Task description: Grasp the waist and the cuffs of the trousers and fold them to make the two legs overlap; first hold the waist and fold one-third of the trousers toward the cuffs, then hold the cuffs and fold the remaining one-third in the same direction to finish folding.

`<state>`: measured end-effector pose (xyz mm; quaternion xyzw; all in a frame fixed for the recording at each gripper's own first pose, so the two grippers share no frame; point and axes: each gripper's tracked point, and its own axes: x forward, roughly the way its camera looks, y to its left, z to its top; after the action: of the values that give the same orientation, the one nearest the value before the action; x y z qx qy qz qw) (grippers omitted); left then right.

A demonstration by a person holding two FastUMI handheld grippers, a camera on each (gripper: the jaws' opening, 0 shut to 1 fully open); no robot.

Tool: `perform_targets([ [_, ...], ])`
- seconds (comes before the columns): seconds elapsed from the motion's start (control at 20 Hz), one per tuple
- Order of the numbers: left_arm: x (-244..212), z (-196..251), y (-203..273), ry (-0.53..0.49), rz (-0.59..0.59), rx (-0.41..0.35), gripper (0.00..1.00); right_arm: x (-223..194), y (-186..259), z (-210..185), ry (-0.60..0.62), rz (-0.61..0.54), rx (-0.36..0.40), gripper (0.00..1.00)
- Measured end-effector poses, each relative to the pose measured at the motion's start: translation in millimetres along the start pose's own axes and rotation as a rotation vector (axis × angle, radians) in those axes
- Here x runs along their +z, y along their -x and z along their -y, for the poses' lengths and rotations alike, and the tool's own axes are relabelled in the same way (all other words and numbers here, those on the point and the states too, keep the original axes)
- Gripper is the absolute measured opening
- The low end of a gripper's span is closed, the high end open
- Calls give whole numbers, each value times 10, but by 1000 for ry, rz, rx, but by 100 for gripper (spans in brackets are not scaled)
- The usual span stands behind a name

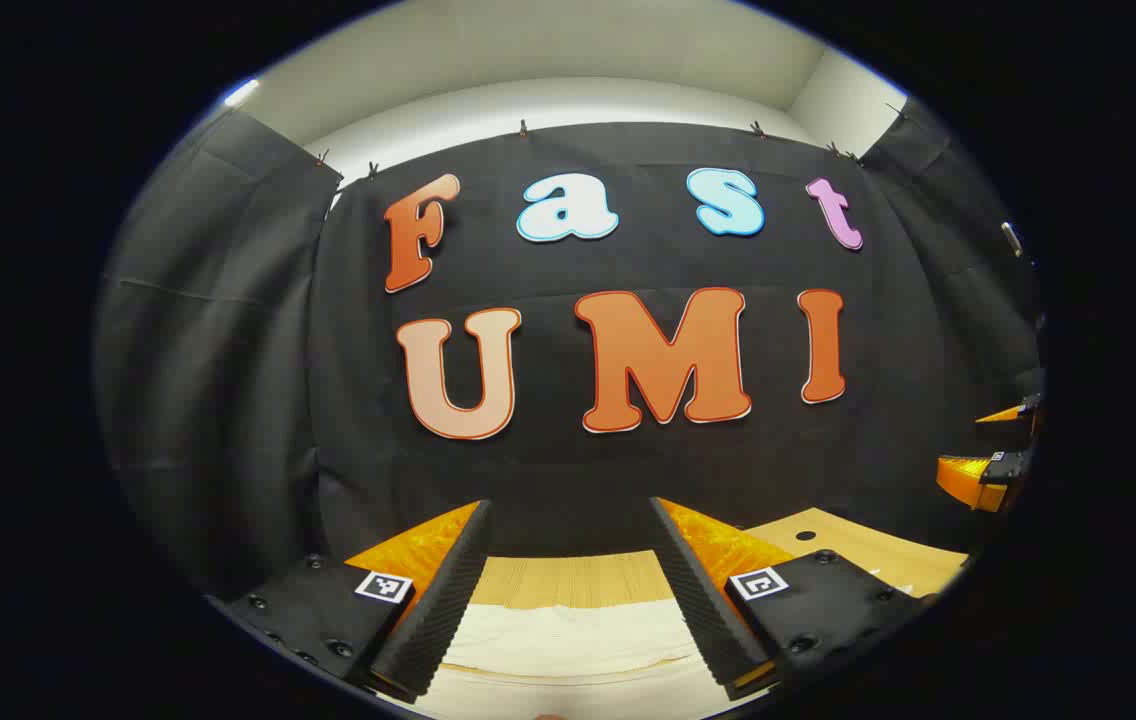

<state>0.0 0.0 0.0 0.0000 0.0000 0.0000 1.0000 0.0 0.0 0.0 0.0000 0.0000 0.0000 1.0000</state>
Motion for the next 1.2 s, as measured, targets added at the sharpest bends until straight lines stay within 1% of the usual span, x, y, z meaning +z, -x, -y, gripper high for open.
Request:
perform_targets([
  [0.15,-13,-27,20,-16,-1,17,100,-19,-45,-20,-1,-2,13,99],
  [0.2,8,-45,19,-17,3,23,98,-13,-44,-34,-2,-2,17,99],
  [0.25,-1,-46,24,-16,3,28,99,-23,-51,-29,-1,-1,18,99],
  [0.45,-9,-94,39,-25,3,45,99,-48,-91,-3,-2,-6,21,99],
  [0.9,-21,-132,66,-52,5,70,100,-151,-115,173,-20,-27,12,99],
  [1.05,-106,-173,50,-45,-15,93,100,-241,-144,261,-25,-51,8,99],
  [1.2,-231,-205,61,-37,-62,119,99,-365,-163,357,-18,-83,10,99],
])
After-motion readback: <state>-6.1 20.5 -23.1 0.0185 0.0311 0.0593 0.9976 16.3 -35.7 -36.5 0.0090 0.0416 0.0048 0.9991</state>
